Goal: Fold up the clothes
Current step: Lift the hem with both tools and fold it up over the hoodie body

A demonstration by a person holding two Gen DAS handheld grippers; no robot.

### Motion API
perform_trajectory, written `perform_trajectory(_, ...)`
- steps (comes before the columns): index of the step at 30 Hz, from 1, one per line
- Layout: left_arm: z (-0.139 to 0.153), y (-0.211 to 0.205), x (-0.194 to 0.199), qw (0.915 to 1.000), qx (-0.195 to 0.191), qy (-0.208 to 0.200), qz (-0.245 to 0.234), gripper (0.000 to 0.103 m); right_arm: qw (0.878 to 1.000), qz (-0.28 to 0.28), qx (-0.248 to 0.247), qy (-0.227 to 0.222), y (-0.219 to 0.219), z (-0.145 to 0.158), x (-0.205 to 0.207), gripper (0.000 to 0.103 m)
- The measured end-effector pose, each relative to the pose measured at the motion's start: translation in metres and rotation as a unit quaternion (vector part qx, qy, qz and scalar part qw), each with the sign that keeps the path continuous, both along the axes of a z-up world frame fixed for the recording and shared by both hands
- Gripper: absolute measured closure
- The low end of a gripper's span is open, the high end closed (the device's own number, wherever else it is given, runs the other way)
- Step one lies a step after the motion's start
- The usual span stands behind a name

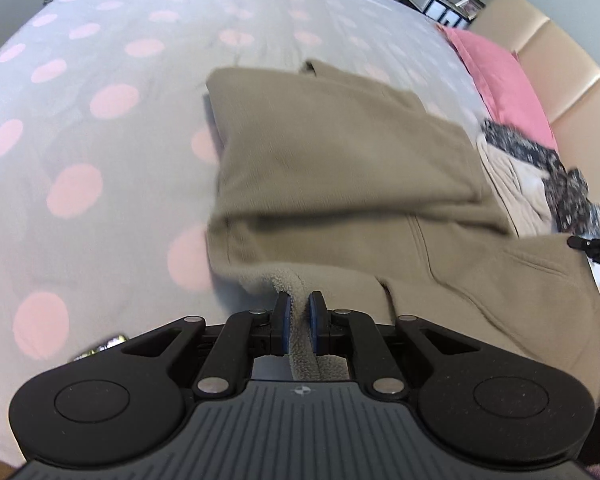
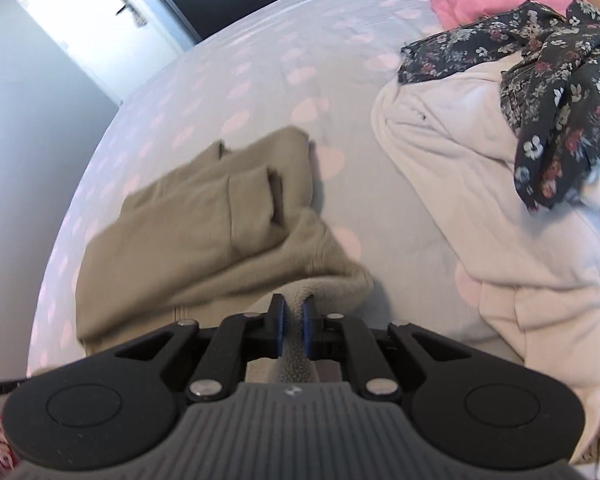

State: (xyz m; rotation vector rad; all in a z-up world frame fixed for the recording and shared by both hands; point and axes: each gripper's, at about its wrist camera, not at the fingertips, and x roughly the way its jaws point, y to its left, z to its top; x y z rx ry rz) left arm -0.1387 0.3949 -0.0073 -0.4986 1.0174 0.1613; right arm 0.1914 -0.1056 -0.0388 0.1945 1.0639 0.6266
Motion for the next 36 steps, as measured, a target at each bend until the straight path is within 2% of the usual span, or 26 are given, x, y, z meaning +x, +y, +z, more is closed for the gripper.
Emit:
perform_trajectory(4,-0.001,0.010,0.025,0.9999,0.006,-0.006,0.009,0.096,1.000,-0.014,0.006,-0.012,0.015,-0.002,0.021,0.093)
perform_trajectory(8,-0.015,0.033,0.046,0.9987,-0.028,-0.013,0.040,0.096,0.999,-0.033,0.017,-0.007,0.031,-0.008,0.047,0.093)
perform_trajectory(11,-0.022,0.050,0.059,0.9975,-0.035,-0.012,0.061,0.096,0.999,-0.049,0.017,0.008,0.046,-0.013,0.071,0.093)
perform_trajectory(15,-0.032,0.060,0.084,0.9972,-0.027,0.001,0.069,0.097,0.998,-0.061,0.008,0.015,0.064,-0.025,0.095,0.093)
perform_trajectory(20,-0.052,0.058,0.115,0.9972,0.011,0.027,0.070,0.097,0.996,-0.078,-0.019,0.026,0.091,-0.054,0.113,0.093)
perform_trajectory(25,-0.059,0.054,0.129,0.9962,0.032,0.049,0.065,0.095,0.995,-0.065,-0.077,0.014,0.116,-0.069,0.114,0.092)
perform_trajectory(29,-0.053,0.053,0.123,0.9966,0.038,0.047,0.057,0.093,0.994,-0.043,-0.094,-0.018,0.117,-0.060,0.105,0.087)
perform_trajectory(31,-0.046,0.050,0.118,0.9963,0.048,0.045,0.055,0.084,0.995,-0.043,-0.088,-0.023,0.113,-0.053,0.101,0.084)
perform_trajectory(35,-0.026,0.041,0.104,0.9959,0.071,0.025,0.052,0.077,0.996,-0.046,-0.071,-0.038,0.103,-0.034,0.089,0.071)
perform_trajectory(36,-0.021,0.038,0.099,0.9955,0.077,0.018,0.052,0.075,0.996,-0.047,-0.067,-0.045,0.100,-0.029,0.086,0.071)
